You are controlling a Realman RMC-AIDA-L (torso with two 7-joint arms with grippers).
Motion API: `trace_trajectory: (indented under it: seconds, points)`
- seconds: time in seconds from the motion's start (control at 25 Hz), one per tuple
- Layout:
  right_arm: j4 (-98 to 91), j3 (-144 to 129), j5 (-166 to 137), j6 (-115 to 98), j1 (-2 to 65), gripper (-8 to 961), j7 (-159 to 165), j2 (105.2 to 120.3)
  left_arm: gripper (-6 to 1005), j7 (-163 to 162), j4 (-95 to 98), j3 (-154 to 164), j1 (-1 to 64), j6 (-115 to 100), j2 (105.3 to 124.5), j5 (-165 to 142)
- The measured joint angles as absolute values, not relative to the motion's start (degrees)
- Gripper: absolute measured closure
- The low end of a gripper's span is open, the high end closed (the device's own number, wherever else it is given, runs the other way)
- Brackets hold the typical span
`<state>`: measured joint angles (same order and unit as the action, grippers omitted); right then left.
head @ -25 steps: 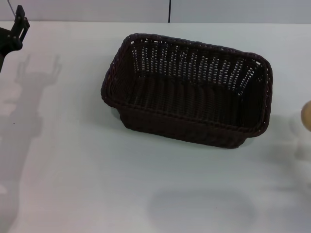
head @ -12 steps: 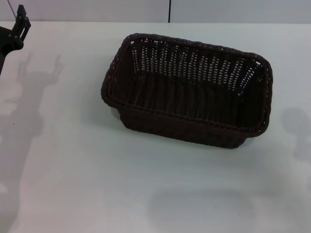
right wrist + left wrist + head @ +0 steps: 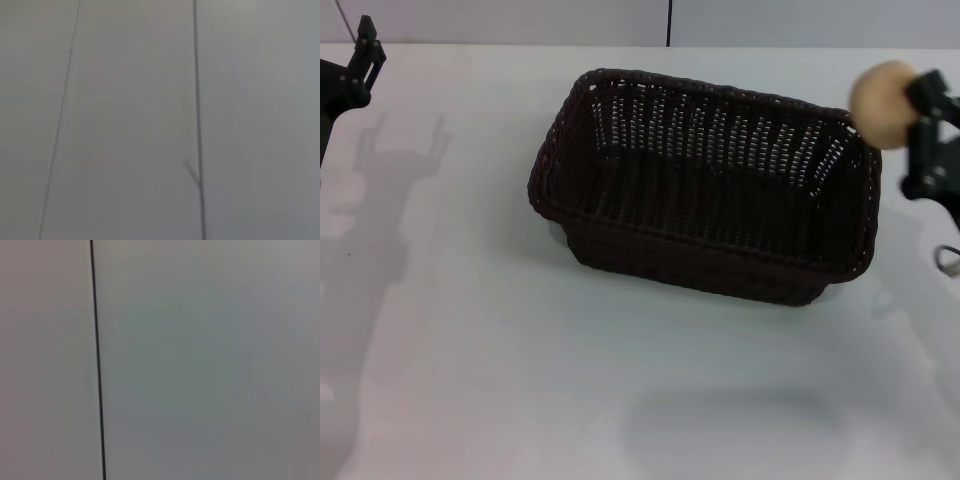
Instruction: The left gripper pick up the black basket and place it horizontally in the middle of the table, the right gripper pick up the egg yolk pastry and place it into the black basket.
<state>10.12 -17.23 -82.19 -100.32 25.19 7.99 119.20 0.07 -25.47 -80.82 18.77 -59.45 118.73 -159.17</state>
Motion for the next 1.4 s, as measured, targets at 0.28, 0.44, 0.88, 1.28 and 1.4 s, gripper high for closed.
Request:
trace_trajectory:
  seconds: [0.28,0.44,0.88,1.28,1.4]
  points:
    - [10.59,-16.96,-84.48,-93.56,29.36,853,9.65,119.24,197,0.07,-25.30,-80.50,18.93,-59.50,118.73,-159.08]
    - [10.64,-16.56,-85.17,-94.06,29.09,844,10.71,119.31,197,0.08,-25.30,-80.50,18.78,-59.50,118.73,-159.08]
    - [11.50,-8.30,-84.58,-99.90,22.16,453,10.46,119.45,197,0.09,-25.32,-80.51,18.31,-59.82,118.74,-159.07]
    - [11.35,9.16,-84.54,-104.22,6.47,233,10.89,119.21,197,0.09,-22.02,-80.69,17.81,-63.15,118.76,-159.07]
    - [11.40,12.63,-84.54,-103.35,4.20,190,10.91,119.33,197,0.09,-20.72,-80.77,17.98,-63.45,118.93,-158.69]
